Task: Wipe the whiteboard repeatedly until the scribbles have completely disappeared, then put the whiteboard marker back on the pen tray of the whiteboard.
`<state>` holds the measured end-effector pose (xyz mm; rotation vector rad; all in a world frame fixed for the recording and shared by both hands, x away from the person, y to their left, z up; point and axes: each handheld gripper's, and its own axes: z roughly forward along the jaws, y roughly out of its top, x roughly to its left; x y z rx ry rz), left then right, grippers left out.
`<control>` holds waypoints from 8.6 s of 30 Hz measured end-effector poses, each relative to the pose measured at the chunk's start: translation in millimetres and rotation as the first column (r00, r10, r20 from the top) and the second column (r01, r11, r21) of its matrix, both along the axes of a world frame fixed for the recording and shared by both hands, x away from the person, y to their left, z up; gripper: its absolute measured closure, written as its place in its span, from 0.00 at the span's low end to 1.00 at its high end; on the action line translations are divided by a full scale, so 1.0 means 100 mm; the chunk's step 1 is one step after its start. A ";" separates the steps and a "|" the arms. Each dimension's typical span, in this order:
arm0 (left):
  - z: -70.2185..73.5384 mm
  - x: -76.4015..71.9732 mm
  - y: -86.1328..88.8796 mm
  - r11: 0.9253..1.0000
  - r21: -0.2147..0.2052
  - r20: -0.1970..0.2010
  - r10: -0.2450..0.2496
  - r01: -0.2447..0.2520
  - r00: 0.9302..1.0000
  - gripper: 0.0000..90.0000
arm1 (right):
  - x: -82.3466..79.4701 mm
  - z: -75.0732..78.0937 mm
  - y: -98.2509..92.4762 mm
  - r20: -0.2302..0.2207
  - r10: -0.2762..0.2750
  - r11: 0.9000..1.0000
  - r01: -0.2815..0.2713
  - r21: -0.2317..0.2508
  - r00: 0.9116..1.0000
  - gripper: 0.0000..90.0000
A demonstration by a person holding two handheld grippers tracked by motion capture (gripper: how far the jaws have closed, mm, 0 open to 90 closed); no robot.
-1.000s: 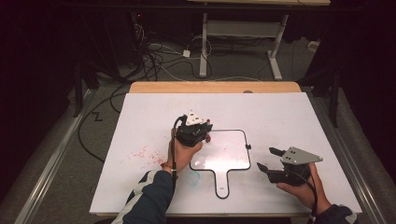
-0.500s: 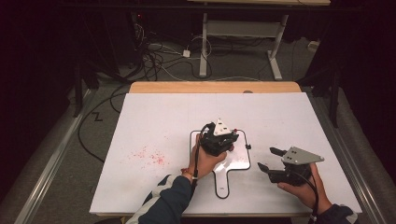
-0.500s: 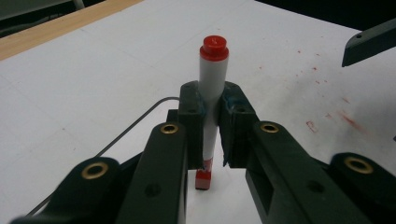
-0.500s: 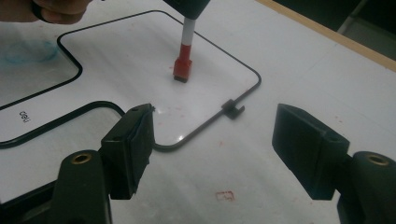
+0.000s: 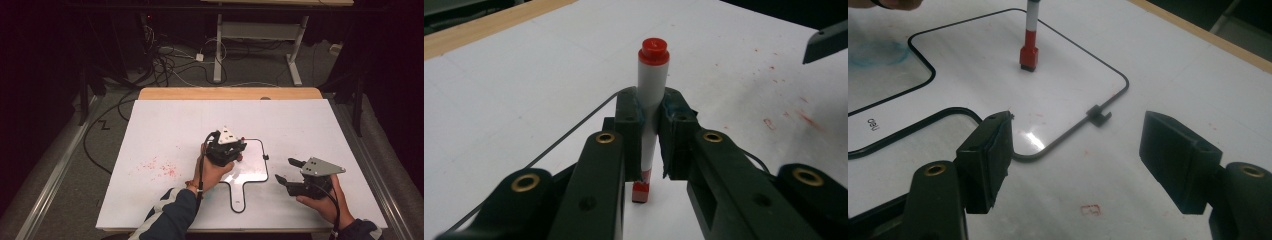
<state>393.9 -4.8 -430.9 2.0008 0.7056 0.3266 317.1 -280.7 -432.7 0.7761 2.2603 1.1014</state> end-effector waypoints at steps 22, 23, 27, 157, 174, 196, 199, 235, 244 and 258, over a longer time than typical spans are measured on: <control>-0.01 0.37 -0.25 1.000 -0.023 0.004 -0.002 0.002 1.000 0.88 | 0.00 0.01 -0.05 0.005 -0.002 1.000 0.002 0.009 1.000 0.34; 0.00 0.38 -0.21 1.000 -0.025 -0.006 0.003 -0.003 1.000 0.88 | 0.00 0.01 -0.05 0.005 -0.005 1.000 0.005 0.008 1.000 0.34; 0.01 0.34 -0.20 1.000 -0.021 -0.021 -0.020 0.019 1.000 0.88 | 0.00 0.01 -0.04 0.006 -0.006 1.000 0.006 0.006 1.000 0.34; 0.31 -0.32 0.33 0.986 -0.059 0.018 -0.153 0.154 0.988 0.87 | 0.03 0.09 0.55 0.016 0.172 0.984 -0.173 0.036 0.985 0.51; 0.23 -0.41 0.06 0.972 -0.079 -0.011 -0.224 0.222 0.975 0.87 | 0.09 0.05 0.75 0.041 0.176 0.983 -0.178 0.045 0.984 0.75; 0.10 -0.66 1.25 0.989 0.131 0.245 0.036 -0.070 0.969 0.28 | 0.42 0.04 0.27 -0.331 -0.061 0.991 0.097 0.093 0.942 0.90; -0.07 -0.71 1.44 0.983 0.157 0.183 0.068 -0.098 0.981 0.27 | 0.49 0.02 0.27 -0.365 -0.082 0.989 0.122 0.088 0.927 0.90; -0.30 -1.00 1.73 0.964 0.225 0.024 0.139 -0.140 0.990 0.25 | 0.84 -0.27 0.56 -0.214 -0.198 0.980 0.189 -0.065 0.957 0.66; -0.31 -1.00 1.74 0.966 0.220 0.019 0.136 -0.137 0.990 0.25 | 0.93 -0.32 0.63 -0.163 -0.210 0.975 0.193 -0.113 0.964 0.64; -0.32 -0.99 1.73 0.965 0.230 0.012 0.127 -0.127 0.992 0.25 | 0.96 -0.32 0.47 -0.211 -0.241 0.970 0.230 -0.073 0.947 0.61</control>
